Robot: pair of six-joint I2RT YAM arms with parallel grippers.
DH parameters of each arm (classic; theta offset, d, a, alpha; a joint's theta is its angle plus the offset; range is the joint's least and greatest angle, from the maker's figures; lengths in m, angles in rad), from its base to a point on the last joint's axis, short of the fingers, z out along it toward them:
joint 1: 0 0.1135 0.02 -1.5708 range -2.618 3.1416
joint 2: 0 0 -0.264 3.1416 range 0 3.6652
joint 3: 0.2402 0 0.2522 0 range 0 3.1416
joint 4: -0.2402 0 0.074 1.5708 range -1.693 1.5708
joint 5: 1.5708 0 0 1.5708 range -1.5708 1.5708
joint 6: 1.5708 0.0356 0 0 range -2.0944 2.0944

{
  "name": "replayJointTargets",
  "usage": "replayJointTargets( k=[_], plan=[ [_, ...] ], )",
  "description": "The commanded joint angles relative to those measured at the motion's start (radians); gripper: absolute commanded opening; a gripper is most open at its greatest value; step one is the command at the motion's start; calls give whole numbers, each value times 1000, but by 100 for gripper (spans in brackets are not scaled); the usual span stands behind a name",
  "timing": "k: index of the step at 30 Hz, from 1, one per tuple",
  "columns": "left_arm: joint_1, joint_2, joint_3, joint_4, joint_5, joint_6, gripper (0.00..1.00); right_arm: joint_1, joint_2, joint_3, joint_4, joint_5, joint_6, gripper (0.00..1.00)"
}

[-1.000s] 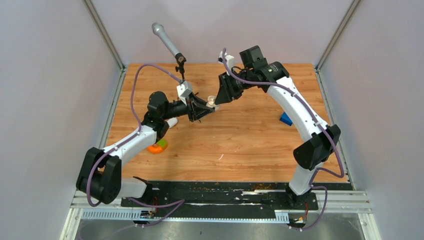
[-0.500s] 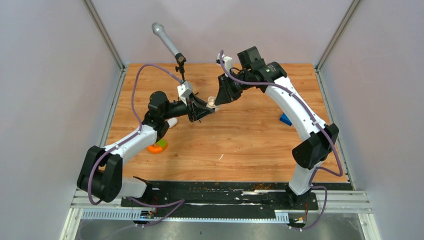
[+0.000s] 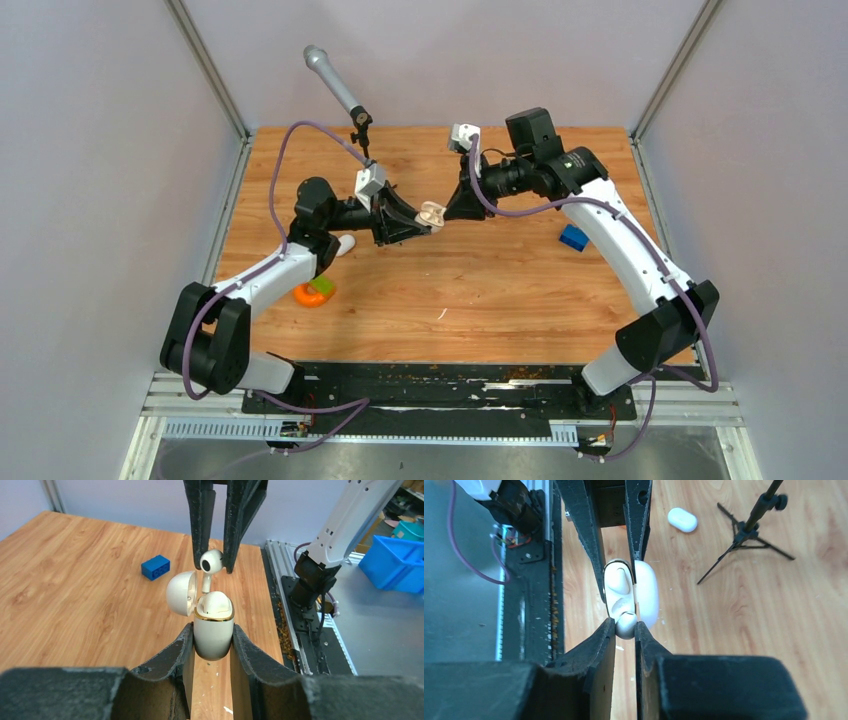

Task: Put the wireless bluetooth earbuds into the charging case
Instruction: Place the earbud in the charging case.

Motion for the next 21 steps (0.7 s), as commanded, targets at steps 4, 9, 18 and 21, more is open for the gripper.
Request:
replayJointTargets(
  k=[4,9,18,21],
  plan=[
    [2,-12,49,80,43,-21,0,22,-30,-11,20,-9,-277,5],
    [1,-11,49,74,41,-18,0,41,-25,-6,4,3,-316,4],
    [1,-4,47,72,40,-24,0,42,-69,-3,-15,-16,-362,0],
    [1,0,52,66,44,-18,0,43,-80,-6,-9,-25,-362,0]
  ],
)
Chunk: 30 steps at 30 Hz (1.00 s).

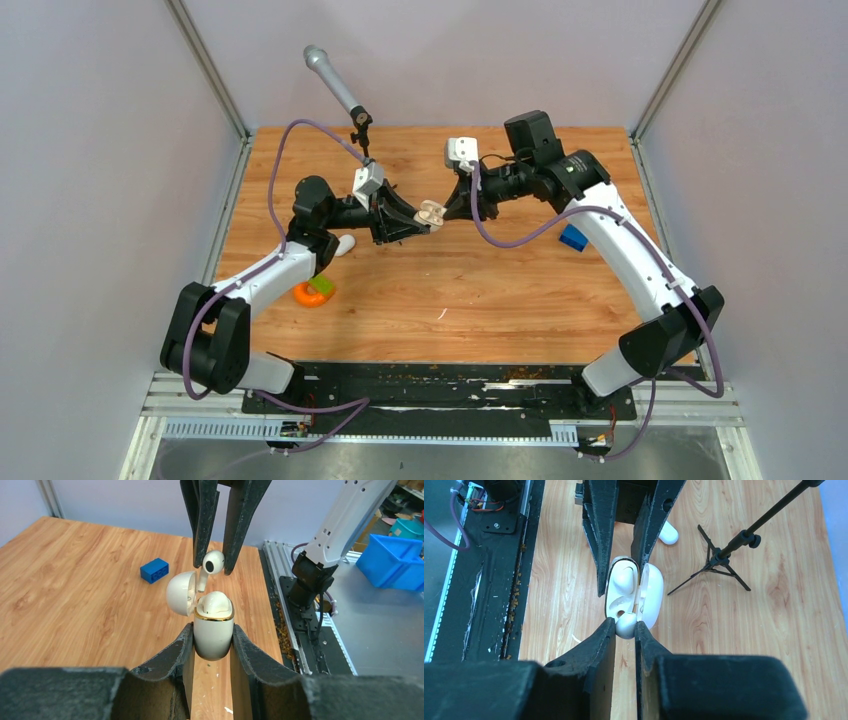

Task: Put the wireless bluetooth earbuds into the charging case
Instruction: Place the earbud in the charging case.

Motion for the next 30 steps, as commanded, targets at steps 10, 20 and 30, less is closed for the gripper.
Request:
replayJointTargets(
  k=[10,20,30],
  plan=[
    [0,4,50,33,25,5,0,13,-47,1,-16,-80,-51,0],
    [0,-2,57,32,33,7,0,14,-21,2,-35,-77,-84,0],
    [-2,1,65,33,48,16,0,18,0,10,-34,-61,-101,0]
  ],
)
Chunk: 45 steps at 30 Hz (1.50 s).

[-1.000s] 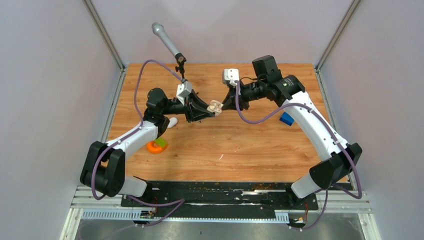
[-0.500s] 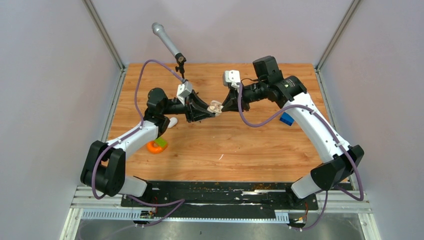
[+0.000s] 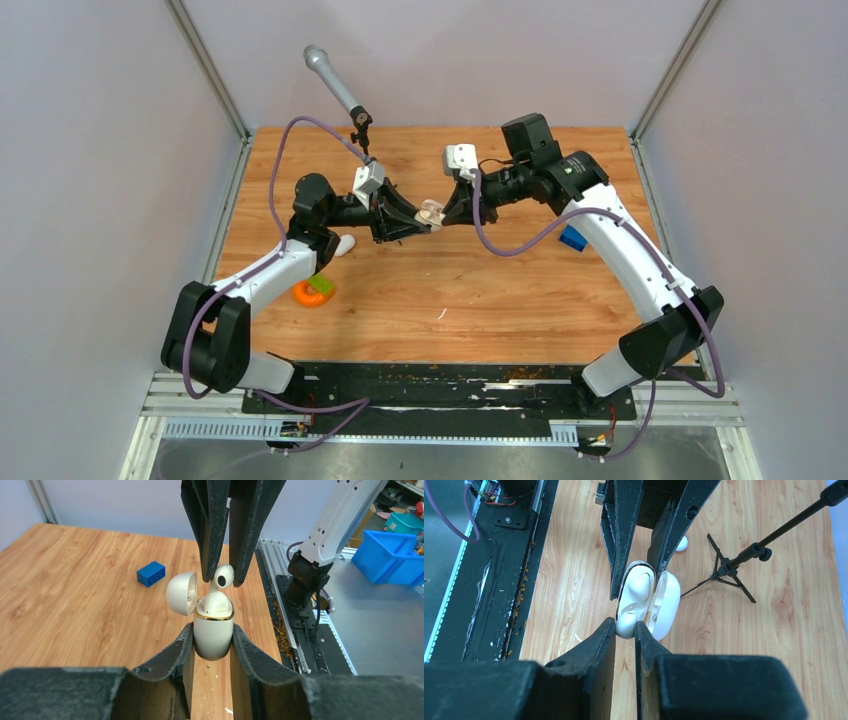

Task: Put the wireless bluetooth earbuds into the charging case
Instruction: Place the earbud in the charging case.

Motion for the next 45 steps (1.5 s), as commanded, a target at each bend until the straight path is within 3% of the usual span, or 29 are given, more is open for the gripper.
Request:
replayJointTargets(
  k=[1,3,7,10,18,26,31,37,45],
  plan=[
    [-2,-4,42,30,22,16,0,7,12,12,3,-22,-29,0],
    [-5,-2,45,30,25,20,0,7,14,13,0,-17,-35,1],
    [-7,2,50,30,34,35,0,7,22,14,-16,-12,-68,14],
    [-8,8,53,29,39,41,0,11,30,30,-15,-10,-72,17],
    [-8,13,46,37,30,31,0,25,13,53,-2,35,-99,41],
    [-3,22,37,44,0,14,0,25,-45,113,-34,55,-97,47],
    [-2,29,39,44,-8,11,0,25,-102,66,-28,72,-74,52],
    [-2,29,48,29,10,29,0,14,-118,-52,138,174,106,64],
    [-2,21,50,8,-5,41,0,2,-17,-32,136,62,210,74]
  ],
)
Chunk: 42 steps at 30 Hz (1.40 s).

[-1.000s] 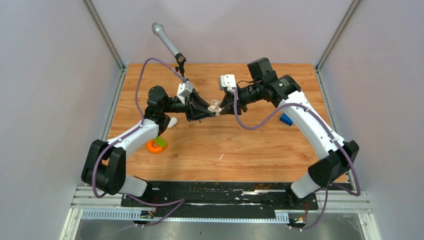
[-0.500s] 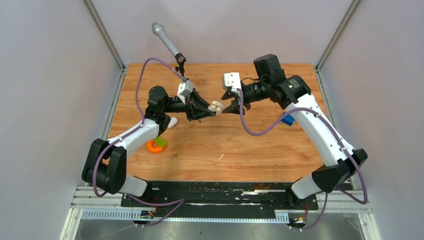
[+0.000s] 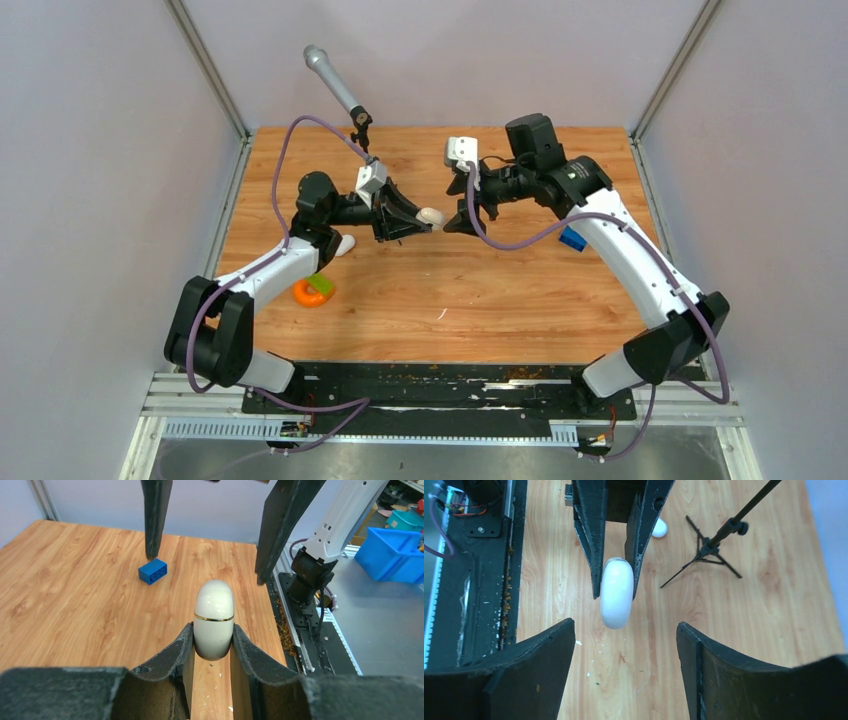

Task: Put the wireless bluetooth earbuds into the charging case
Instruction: Place the earbud in the charging case, then place the charging case at the center of the board.

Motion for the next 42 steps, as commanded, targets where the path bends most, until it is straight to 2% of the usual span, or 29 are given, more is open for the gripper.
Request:
replayJointTargets(
  k=[1,2,3,4,6,9,11,15,17,22,25,29,35,37,39,40,41,42],
  plan=[
    [0,-8,41,11,-32,6,0,1,44,12,43,-72,93,76],
    [0,-10,39,7,-64,-6,0,6,51,15,39,-76,95,81],
    [0,-11,38,-3,-100,-16,0,13,54,18,32,-75,92,91],
    [0,-13,37,-11,-133,-23,0,22,54,20,28,-67,86,95],
    [3,-18,27,-34,-197,-55,2,30,42,7,35,-33,89,97],
    [7,-27,-3,-92,-199,-75,2,24,0,-49,76,63,174,99],
    [10,-39,-25,-249,-200,-18,2,8,-40,-105,112,117,224,100],
    [15,-12,-17,-696,-206,255,3,-29,-120,-221,183,200,289,100],
    [15,29,20,-861,-216,378,3,-45,-133,-251,190,215,299,100],
    [15,248,185,-1175,-279,516,8,-74,-133,-268,186,234,326,100],
    [14,393,294,-1343,-325,535,14,-95,-131,-269,181,279,348,100],
    [13,495,364,-1417,-368,496,25,-138,-130,-269,170,328,372,100],
    [12,485,344,-1367,-439,438,46,-212,-128,-286,185,319,438,100],
    [12,486,344,-1366,-472,428,50,-217,-134,-296,190,311,439,99],
    [12,483,346,-1371,-484,432,59,-219,-138,-305,194,308,440,99],
    [12,479,345,-1373,-481,439,74,-219,-139,-308,194,305,440,99],
    [12,471,343,-1373,-479,446,96,-220,-139,-310,194,303,441,99],
    [12,459,338,-1368,-482,449,99,-222,-141,-310,195,304,442,99]
  ],
)
